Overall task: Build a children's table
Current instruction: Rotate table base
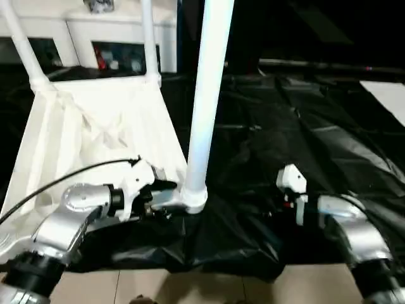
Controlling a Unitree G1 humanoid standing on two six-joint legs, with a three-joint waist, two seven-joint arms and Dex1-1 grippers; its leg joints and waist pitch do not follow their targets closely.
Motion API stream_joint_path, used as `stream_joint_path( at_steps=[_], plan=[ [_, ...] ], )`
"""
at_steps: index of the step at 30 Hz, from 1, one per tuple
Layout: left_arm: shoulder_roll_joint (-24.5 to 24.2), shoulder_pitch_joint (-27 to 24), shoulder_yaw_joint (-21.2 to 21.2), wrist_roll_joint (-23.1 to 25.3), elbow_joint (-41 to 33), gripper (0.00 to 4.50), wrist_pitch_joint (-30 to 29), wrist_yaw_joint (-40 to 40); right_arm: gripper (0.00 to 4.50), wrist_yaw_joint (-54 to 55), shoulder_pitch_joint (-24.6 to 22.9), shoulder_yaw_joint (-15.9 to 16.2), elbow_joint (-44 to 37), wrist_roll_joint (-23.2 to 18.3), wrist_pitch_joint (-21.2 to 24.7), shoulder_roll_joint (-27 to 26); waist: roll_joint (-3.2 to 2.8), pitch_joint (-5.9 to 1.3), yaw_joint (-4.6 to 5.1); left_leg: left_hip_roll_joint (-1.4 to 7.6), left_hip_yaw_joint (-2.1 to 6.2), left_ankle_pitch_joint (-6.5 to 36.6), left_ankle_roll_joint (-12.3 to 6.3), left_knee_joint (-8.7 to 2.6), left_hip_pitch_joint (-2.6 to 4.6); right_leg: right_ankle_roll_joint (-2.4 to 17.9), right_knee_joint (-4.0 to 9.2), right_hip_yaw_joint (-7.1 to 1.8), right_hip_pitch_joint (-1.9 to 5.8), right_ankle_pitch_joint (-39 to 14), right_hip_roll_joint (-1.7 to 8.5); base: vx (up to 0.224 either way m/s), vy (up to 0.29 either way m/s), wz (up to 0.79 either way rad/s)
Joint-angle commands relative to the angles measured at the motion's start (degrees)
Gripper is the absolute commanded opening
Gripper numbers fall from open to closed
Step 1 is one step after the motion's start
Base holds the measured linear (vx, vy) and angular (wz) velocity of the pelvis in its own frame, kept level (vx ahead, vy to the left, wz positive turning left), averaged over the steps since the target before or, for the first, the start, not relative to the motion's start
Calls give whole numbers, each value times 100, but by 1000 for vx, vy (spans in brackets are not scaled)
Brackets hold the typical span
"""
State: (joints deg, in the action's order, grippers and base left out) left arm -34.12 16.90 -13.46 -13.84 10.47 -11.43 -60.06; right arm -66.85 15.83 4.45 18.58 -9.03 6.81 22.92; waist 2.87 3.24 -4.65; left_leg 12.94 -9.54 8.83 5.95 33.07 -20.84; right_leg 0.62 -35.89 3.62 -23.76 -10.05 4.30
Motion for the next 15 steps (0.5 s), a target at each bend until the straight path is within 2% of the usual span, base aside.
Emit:
stream_joint_path(
  at_steps=[1,3,5,9,10,15],
  plan=[
    [-121,48,68,134,132,280,45,-62,319,-82,16,18,-218,-83,162,96,-41,-330,-3,-12,-28,2165,-49,-383,61,558,612,-194,230,-2706,239,0,0,0],
    [-243,86,7,274,195,277,59,-91,319,-121,32,71,-282,-73,203,142,-54,-322,4,-17,-28,2224,-29,-376,76,523,631,-190,205,-2836,240,0,0,0],
    [-331,130,-46,378,268,249,73,-117,319,-131,32,114,-375,-82,290,187,-55,-328,3,-21,-24,2191,-29,-376,80,447,638,-192,203,-2881,238,0,0,0],
    [-378,172,-67,419,342,221,59,-167,319,-144,26,142,-497,-111,420,224,-70,-330,-19,-6,-23,2198,-5,-386,86,544,620,-193,204,-2715,244,0,0,0],
    [-413,210,-82,446,408,204,33,-240,319,-161,-10,187,-685,-196,634,288,-72,-329,-28,-9,-21,2212,0,-391,85,557,620,-193,212,-2689,243,0,0,0],
    [-449,231,-92,524,506,166,52,-270,319,-172,-22,221,-701,-173,637,302,-76,-334,-39,-9,-20,2202,18,-388,79,573,616,-197,219,-2670,262,0,0,0]
  ],
)
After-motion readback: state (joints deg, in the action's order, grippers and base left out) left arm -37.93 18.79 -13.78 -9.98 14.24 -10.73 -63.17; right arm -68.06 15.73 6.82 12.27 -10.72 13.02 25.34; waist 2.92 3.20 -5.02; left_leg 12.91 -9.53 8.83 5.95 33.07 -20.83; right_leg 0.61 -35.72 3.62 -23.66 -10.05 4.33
